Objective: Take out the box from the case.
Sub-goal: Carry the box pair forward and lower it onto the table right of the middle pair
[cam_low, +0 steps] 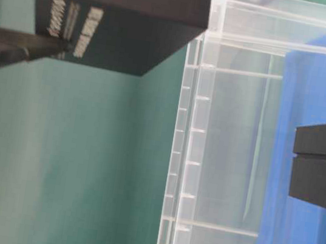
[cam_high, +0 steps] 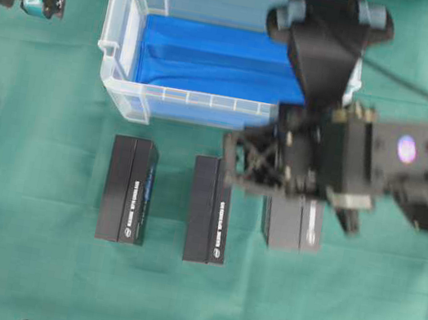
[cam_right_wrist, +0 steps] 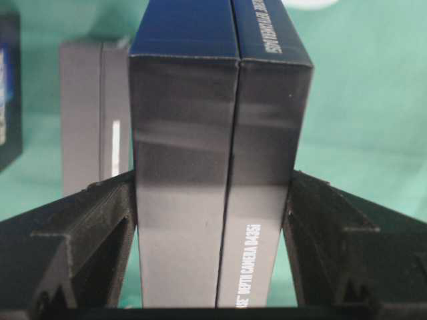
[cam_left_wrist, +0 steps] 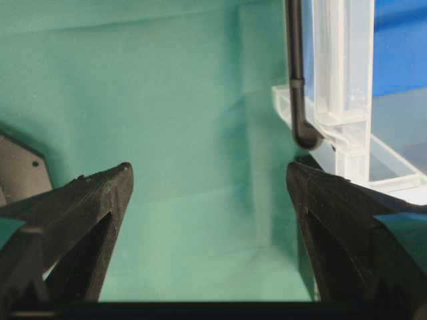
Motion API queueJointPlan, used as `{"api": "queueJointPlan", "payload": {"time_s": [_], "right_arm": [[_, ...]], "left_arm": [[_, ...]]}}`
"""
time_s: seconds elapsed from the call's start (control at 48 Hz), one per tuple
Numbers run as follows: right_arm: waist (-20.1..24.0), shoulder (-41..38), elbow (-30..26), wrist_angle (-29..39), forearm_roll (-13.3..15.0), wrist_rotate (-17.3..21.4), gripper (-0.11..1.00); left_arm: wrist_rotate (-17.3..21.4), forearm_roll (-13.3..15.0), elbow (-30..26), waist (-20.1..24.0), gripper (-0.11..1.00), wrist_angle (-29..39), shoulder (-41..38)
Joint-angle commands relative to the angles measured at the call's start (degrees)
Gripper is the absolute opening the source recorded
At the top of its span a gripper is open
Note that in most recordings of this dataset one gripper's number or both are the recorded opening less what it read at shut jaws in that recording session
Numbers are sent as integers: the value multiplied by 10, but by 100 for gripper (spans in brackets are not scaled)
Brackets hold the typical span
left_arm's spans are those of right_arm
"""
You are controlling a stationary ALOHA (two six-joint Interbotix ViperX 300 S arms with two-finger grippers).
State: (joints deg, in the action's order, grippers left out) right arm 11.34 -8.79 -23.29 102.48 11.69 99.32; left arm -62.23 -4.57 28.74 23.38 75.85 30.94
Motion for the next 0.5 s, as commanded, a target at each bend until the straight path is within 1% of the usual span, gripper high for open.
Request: {"api": "queueJointPlan", "payload": {"time_s": [0.0, 0.125, 0.208, 0.479], "right_arm": [[23, 17, -17, 2, -4, 23, 66], [51, 16, -17, 2, -12, 61, 66], [61, 15, -16, 2, -13, 76, 66], [63, 15, -16, 2, -11, 81, 66]], "left_arm": [[0, 0, -7, -2, 94, -2, 4], [1, 0, -7, -1, 94, -2, 4], [2, 0, -7, -1, 94, -2, 4], [1, 0, -7, -1, 94, -2, 4]]}}
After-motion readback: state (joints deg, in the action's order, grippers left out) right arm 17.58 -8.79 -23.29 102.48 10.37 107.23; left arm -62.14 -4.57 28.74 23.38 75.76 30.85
